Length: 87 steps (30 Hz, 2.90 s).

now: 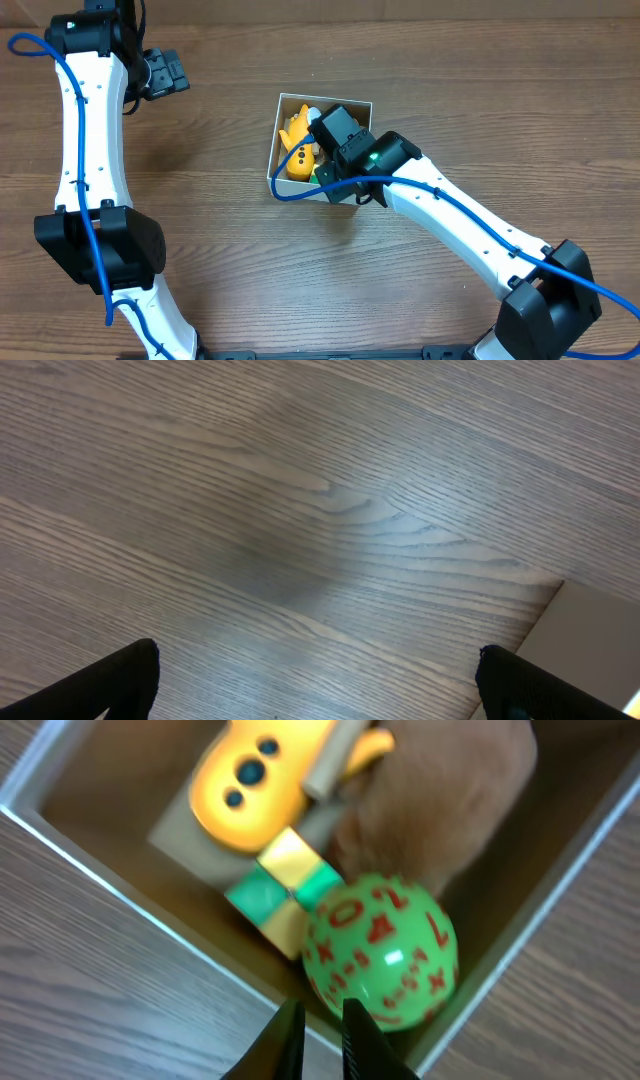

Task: Pack container
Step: 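Press the green ball down into the box front corner with the right gripper, then open the right gripper and raise it out of the box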

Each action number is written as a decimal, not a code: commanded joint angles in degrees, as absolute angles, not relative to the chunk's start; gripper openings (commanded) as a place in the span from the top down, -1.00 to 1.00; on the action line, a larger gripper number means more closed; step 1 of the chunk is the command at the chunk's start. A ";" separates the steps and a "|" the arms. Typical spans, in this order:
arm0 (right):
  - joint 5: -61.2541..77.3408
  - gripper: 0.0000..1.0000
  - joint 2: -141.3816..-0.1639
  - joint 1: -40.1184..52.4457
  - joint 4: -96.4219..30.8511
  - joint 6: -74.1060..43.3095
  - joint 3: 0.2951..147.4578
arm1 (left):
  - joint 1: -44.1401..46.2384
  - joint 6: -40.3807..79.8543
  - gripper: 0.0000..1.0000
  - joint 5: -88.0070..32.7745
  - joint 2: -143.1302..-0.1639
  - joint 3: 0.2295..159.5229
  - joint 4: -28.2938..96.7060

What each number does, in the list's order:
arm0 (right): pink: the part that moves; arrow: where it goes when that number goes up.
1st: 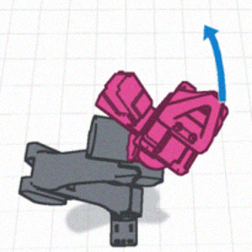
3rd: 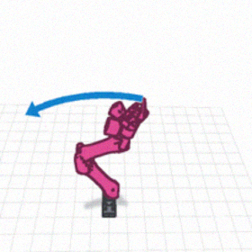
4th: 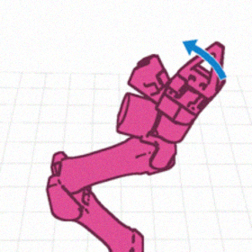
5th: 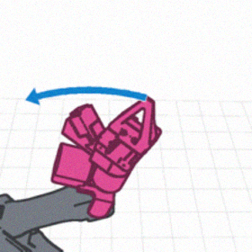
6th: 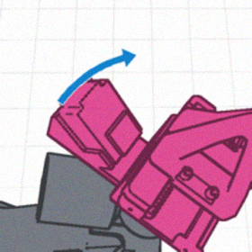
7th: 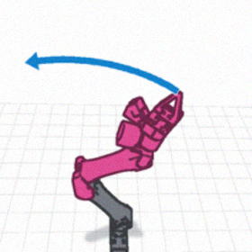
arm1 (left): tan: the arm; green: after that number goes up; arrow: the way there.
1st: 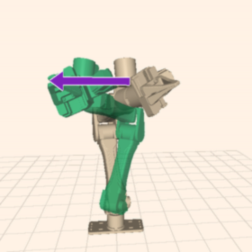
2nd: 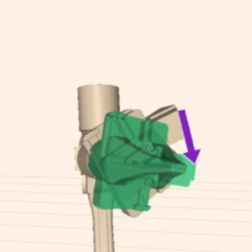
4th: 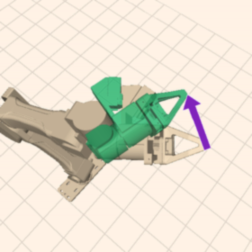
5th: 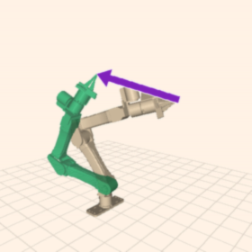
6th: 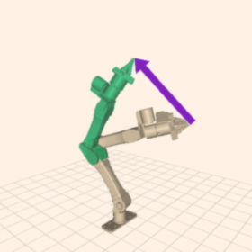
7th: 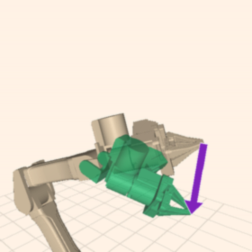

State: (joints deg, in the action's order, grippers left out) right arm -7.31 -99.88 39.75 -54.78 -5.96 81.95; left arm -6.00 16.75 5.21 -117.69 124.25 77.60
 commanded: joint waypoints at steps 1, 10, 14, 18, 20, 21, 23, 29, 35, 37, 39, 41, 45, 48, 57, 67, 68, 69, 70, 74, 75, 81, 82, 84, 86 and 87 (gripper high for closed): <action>-9.26 0.70 -98.32 39.51 -55.35 -5.93 83.31 | -5.93 16.75 -1.00 5.28 -117.97 125.36 77.54; -10.94 0.70 -98.50 39.51 -49.54 -5.91 79.68 | -5.93 16.75 -1.00 5.28 -117.97 125.36 77.56; -11.27 0.70 -98.70 39.42 -45.23 -5.91 76.44 | -5.93 16.75 -1.00 5.28 -117.97 125.36 77.56; -11.33 0.71 -99.55 38.00 -44.82 -5.96 75.22 | -5.93 16.75 -1.00 5.28 -117.97 125.36 77.56; -11.33 0.71 -99.85 37.15 -44.80 -5.96 75.05 | -5.93 16.75 -1.00 5.28 -117.97 125.36 77.56; -11.31 0.71 -100.07 36.56 -44.77 -5.96 75.02 | -5.93 16.75 -1.00 5.28 -117.97 125.36 77.56; -10.98 0.71 -100.31 35.46 -44.51 -5.93 75.00 | -5.93 16.75 -1.00 5.28 -117.97 125.36 77.56; -4.56 0.71 -100.31 32.56 -43.11 -5.96 75.00 | -5.93 16.75 -1.00 5.28 -117.97 125.36 77.56; -1.15 0.71 -100.31 32.12 -43.16 -5.93 75.00 | -5.93 16.75 -1.00 5.28 -117.97 125.36 77.56; -1.13 0.71 -100.31 32.12 -43.20 -5.96 74.98 | -5.93 16.75 -1.00 5.28 -117.97 125.36 77.56; -0.82 0.71 -100.33 32.12 -43.38 -5.96 74.94 | -5.93 16.75 -1.00 5.28 -117.97 125.36 77.56; -0.27 0.71 -100.62 32.12 -43.20 -5.93 74.54 | -5.93 16.75 -0.99 5.28 -117.97 125.36 77.56; -0.27 0.71 -101.95 32.12 -41.91 -5.93 72.99 | -5.93 16.75 -1.00 5.28 -117.97 125.36 77.56; -0.32 0.71 -102.89 32.12 -40.66 -5.89 72.36 | -5.93 16.75 -1.00 5.28 -117.97 125.36 77.56; -0.32 0.73 -98.43 32.12 -45.41 -5.52 83.42 | -5.93 16.75 -1.00 5.28 -117.97 125.36 77.56; -11.25 -0.50 -91.15 29.02 -54.94 -7.79 97.21 | -5.93 16.75 -1.00 5.28 -117.97 125.36 77.56; -12.05 -0.73 -90.52 27.92 -55.20 -8.71 97.30 | -5.93 16.75 -1.00 5.28 -117.97 125.36 77.56; -12.05 -1.00 -89.93 26.61 -55.44 -9.54 97.30 | -5.93 16.75 -1.00 5.28 -117.97 125.36 77.56; -11.99 -1.00 -89.41 25.15 -55.55 -10.83 97.30 | -5.93 16.75 -1.00 5.28 -117.97 125.36 77.56; -11.99 -1.00 -87.68 19.27 -55.64 -13.96 97.30 | -5.93 16.75 -1.00 5.28 -117.97 125.36 77.56; -11.99 -1.00 -87.46 18.31 -55.61 -13.85 97.30 | -5.93 16.75 -0.99 5.28 -117.97 125.36 77.56; -11.99 -1.00 -87.33 14.37 -55.68 -13.72 97.25 | -5.93 16.75 -1.00 5.30 -117.97 125.36 77.56; -11.99 -1.00 -87.33 14.17 -55.70 -13.72 97.25 | -5.93 16.75 -1.00 5.28 -117.97 125.36 77.56; -11.97 -1.00 -87.33 14.11 -55.70 -13.74 97.25 | -5.93 16.75 -1.00 5.30 -117.97 125.36 77.56; -11.97 -1.00 -87.35 14.11 -55.70 -13.74 97.23 | -5.93 16.75 -1.00 5.28 -117.97 125.36 77.56; -11.97 -1.00 -87.35 14.11 -55.70 -13.74 97.21 | -5.93 16.75 -1.00 5.28 -117.97 125.36 77.56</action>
